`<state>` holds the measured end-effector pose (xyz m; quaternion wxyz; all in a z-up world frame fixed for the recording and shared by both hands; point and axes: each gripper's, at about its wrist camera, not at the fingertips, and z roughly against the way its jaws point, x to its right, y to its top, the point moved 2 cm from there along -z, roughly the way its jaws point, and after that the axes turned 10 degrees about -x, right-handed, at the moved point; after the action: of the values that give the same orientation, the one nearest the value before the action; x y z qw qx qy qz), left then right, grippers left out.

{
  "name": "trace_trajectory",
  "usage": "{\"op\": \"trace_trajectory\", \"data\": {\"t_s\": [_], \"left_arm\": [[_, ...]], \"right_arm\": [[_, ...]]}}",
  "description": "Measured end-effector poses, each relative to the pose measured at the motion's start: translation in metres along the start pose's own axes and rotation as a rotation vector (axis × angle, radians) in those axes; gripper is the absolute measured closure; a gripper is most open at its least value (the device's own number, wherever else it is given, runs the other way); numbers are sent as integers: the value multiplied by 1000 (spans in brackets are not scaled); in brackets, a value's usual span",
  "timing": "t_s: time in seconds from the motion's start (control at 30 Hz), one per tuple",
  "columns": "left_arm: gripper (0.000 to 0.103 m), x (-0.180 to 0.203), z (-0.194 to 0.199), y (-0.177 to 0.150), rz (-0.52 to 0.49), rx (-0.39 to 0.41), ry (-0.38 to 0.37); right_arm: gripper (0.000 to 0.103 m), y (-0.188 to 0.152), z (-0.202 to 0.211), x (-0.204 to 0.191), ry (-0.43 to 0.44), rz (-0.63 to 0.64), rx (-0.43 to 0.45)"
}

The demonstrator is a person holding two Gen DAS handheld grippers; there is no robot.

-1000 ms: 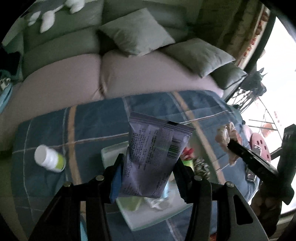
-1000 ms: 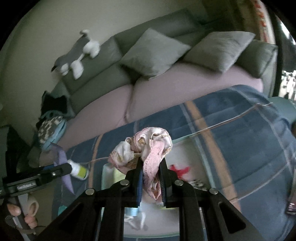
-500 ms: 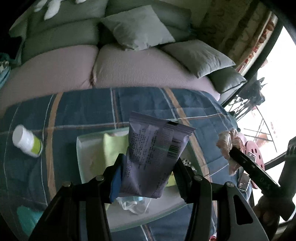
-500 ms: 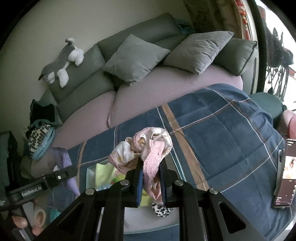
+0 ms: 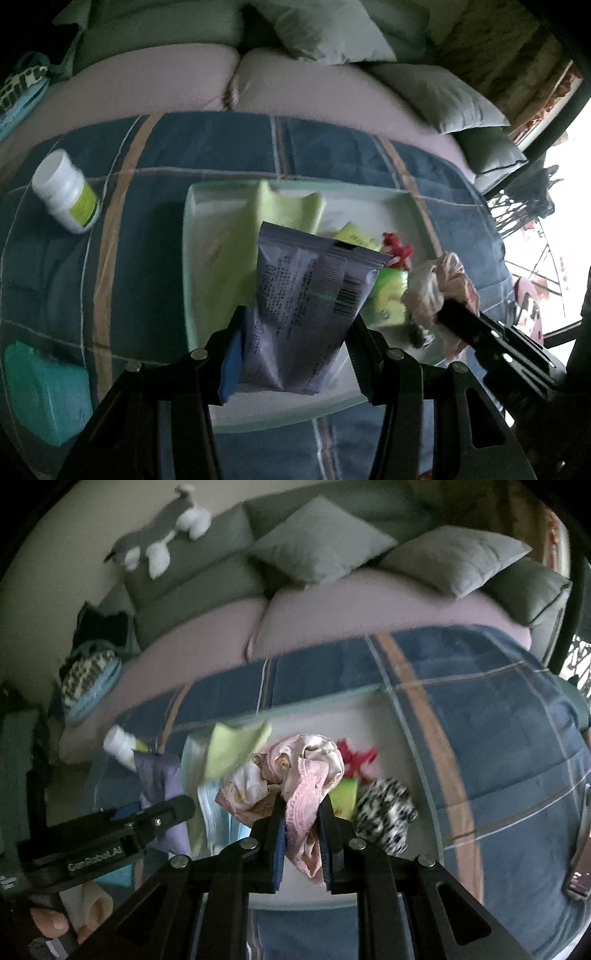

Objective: Organize soft objects
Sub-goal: 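Carry the purple packet and pink cloth over the tray with both grippers, then lower the purple packet and pink cloth into the tray and open both grippers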

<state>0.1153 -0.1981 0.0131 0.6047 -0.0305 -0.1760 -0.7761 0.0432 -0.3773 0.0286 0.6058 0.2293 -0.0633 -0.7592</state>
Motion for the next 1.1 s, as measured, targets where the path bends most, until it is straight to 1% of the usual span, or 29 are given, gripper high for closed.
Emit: {"op": "trace_trajectory", "data": {"t_s": [0.03, 0.13, 0.17, 0.27, 0.3, 0.53, 0.57, 0.67, 0.9, 0.93, 1.0, 1.07, 1.1], "left_arm": [[50, -2, -2, -3, 7, -7, 7], [50, -6, -6, -9, 26, -13, -16], [50, -5, -7, -10, 27, -16, -12], [50, -6, -12, -15, 26, -23, 33], [50, -7, -14, -16, 27, -28, 34], [50, -6, -19, -17, 43, -49, 2], [48, -7, -20, -17, 47, -51, -3], [37, -8, -21, -16, 57, -53, -11], [36, -12, -15, -16, 68, -37, -13], [35, -12, -14, -16, 68, -34, -13], [35, -13, -12, -17, 70, -27, -10], [33, -14, -11, -16, 74, -22, -4], [33, -15, -11, -16, 76, -20, 0]], "right_arm": [[86, -2, -5, -2, 1, 6, -15], [86, -10, -19, -8, -5, 26, -61], [86, -13, -22, -10, -9, 31, -73], [86, -18, -31, -12, -24, 41, -105], [86, -20, -33, -12, -30, 44, -112], [84, -24, -36, -12, -48, 43, -134], [83, -24, -36, -11, -49, 41, -135], [83, -23, -36, -9, -49, 33, -135], [83, -23, -35, -8, -56, 29, -132], [83, -22, -34, -8, -54, 28, -129], [78, -22, -34, -8, -55, 28, -130], [70, -23, -37, -8, -60, 30, -137], [70, -23, -38, -8, -64, 32, -139]]}}
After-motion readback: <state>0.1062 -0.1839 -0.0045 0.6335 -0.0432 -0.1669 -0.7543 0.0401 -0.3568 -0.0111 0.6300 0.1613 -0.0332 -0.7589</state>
